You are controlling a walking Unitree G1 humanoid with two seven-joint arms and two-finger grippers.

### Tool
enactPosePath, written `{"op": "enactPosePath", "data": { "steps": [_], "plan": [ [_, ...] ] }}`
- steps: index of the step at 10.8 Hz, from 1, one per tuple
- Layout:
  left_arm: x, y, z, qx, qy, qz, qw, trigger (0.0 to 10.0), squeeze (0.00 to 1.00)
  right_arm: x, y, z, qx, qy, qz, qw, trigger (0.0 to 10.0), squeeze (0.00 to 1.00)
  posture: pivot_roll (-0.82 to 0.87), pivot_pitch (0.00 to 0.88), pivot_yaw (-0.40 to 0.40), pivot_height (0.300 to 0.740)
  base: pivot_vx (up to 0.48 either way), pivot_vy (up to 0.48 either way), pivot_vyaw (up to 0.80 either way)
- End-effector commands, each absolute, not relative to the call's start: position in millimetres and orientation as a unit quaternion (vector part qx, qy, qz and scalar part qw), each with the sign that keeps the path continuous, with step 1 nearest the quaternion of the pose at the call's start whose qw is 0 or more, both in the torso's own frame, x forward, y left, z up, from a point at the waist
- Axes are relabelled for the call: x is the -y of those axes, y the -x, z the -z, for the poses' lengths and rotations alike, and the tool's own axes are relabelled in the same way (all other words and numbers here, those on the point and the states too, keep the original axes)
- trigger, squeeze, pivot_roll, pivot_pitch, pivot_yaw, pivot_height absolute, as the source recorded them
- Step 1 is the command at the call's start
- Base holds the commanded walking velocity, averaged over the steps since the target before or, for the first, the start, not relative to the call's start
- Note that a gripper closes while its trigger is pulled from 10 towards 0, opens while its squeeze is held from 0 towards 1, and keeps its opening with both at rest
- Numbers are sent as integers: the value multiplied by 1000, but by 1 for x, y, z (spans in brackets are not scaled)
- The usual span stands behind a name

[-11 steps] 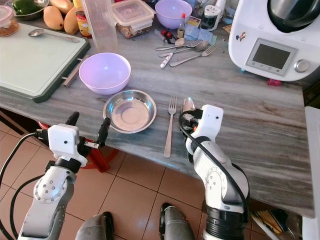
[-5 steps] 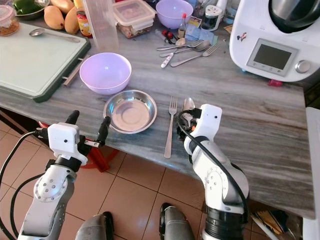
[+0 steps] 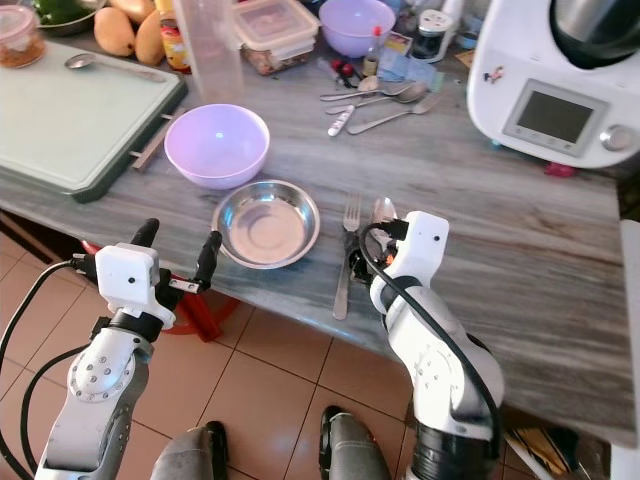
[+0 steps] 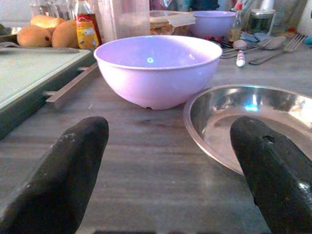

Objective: Setting the table

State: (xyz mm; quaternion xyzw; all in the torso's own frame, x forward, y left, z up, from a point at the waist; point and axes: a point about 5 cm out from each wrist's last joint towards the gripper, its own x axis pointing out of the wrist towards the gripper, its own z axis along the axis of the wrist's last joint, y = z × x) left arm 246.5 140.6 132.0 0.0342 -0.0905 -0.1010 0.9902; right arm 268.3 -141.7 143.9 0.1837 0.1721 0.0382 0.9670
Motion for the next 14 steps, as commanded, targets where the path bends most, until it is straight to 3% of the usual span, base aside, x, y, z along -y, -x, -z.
{"op": "enactPosePath", "data": {
  "steps": [1,4,5,6,10,14],
  "plan": [
    [-141,-246,-128,83,-33,106,990,10000,0,152,-256,-117,-241,-186,-13,952,10000,996,-46,212,-9,740,0,0,0],
    [-140,-248,-128,84,-32,110,990,10000,0,157,-248,-122,-225,-191,-29,955,10000,957,-52,206,-6,740,0,0,0],
    [-140,-248,-129,86,-32,111,990,10000,0,158,-244,-126,-210,-183,-45,959,10000,620,-54,203,-5,740,0,0,0],
    [-140,-249,-129,87,-32,111,989,10000,0,159,-242,-131,-186,-170,-61,966,10000,0,-56,201,-4,740,0,0,0],
    [-138,-250,-129,87,-24,107,990,10000,0,159,-244,-147,-105,-141,-77,981,10000,0,-57,206,-5,740,0,0,0],
    [-140,-251,-130,89,-25,102,991,10000,0,165,-226,-138,-130,-178,-115,968,10000,0,-60,209,-8,740,0,0,0]
  ]
}}
